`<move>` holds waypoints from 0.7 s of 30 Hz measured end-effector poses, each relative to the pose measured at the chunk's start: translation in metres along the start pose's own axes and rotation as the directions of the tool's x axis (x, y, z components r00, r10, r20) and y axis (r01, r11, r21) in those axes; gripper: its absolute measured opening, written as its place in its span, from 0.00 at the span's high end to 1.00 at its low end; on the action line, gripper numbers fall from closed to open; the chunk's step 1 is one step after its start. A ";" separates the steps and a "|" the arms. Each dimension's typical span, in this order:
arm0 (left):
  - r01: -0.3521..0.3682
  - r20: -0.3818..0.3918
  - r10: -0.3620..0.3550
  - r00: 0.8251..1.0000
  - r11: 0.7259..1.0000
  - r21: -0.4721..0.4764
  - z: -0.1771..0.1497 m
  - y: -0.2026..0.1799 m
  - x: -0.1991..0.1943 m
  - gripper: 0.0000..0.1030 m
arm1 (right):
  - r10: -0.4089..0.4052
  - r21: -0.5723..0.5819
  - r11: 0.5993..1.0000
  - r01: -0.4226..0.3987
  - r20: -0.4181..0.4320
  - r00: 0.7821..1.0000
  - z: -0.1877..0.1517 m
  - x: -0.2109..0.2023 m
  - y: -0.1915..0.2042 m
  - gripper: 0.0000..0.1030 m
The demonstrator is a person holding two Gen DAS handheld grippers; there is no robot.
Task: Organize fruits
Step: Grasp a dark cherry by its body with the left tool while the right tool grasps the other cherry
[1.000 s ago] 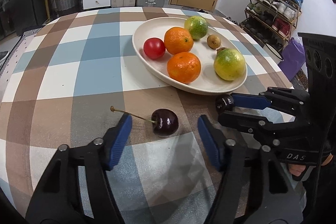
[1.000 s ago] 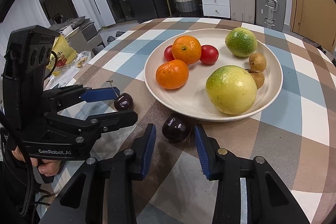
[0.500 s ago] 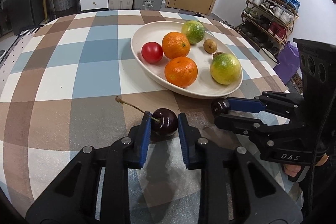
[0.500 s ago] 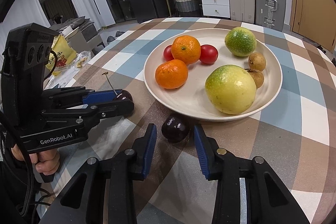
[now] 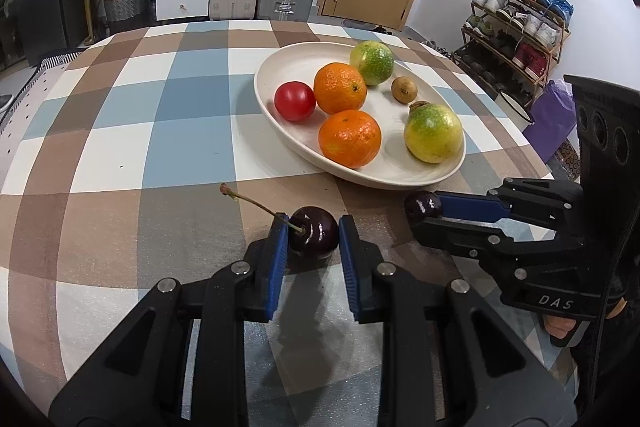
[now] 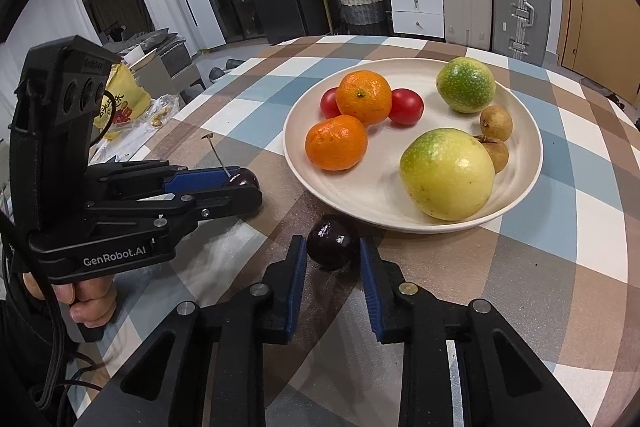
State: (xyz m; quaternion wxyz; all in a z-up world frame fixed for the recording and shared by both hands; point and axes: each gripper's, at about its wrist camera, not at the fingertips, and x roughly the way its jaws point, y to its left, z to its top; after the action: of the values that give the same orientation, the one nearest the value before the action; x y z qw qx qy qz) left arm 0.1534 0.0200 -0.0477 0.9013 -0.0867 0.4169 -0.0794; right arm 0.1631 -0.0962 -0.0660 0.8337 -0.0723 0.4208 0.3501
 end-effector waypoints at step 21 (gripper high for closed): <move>-0.030 0.084 0.029 0.996 0.999 0.019 0.003 -0.001 -0.017 0.78 | 0.068 -0.041 0.997 -0.063 0.116 0.991 0.007 -0.025 0.012 0.74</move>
State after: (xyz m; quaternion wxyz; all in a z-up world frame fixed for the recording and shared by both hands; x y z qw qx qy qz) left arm 0.1445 0.0233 -0.0336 0.9198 -0.0747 0.3793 -0.0667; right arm 0.1505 -0.0975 -0.0405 0.8436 -0.0532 0.3665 0.3887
